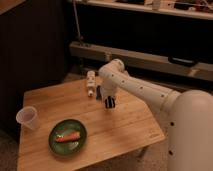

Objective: Place the eraser on the white sponge

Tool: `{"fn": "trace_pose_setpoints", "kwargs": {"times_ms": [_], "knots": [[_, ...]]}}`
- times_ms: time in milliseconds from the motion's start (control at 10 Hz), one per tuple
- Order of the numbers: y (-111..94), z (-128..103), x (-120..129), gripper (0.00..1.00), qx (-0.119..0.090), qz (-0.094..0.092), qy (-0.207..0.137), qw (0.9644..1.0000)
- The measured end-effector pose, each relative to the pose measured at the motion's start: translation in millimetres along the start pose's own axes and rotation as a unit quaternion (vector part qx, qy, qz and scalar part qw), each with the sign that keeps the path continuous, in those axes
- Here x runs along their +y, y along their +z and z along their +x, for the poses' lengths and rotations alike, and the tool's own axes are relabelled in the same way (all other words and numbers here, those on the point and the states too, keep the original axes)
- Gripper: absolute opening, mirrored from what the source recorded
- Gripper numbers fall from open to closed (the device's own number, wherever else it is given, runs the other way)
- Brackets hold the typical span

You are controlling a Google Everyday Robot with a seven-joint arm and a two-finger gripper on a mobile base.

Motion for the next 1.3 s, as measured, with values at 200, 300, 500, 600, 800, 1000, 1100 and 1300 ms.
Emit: {"fn": "trace_pose_setpoints", "kwargs": {"times_ms": [200, 300, 500, 600, 800, 1000, 1100, 1300], "knots": [[14.9, 24.0, -0.8, 0.00, -0.004, 0.013, 0.006, 0.9999], [21.2, 31.1, -1.3, 0.00, -0.006, 0.017, 0.007, 0.9998], [37.9, 50.0, -6.5, 0.00, -0.006, 0.025, 0.004, 0.9997], [44.2, 58.3, -2.3, 0.00, -0.006, 0.027, 0.007, 0.9996], [50.3, 68.4, -0.6, 0.00, -0.006, 0.031, 0.009, 0.9995], [50.9, 70.7, -0.9, 0.00, -0.004, 0.030, 0.009, 0.9995], [48.2, 71.5, -0.6, 0.00, -0.003, 0.025, 0.008, 0.9996], [40.2, 72.3, -2.5, 0.00, -0.003, 0.022, 0.007, 0.9997]]}}
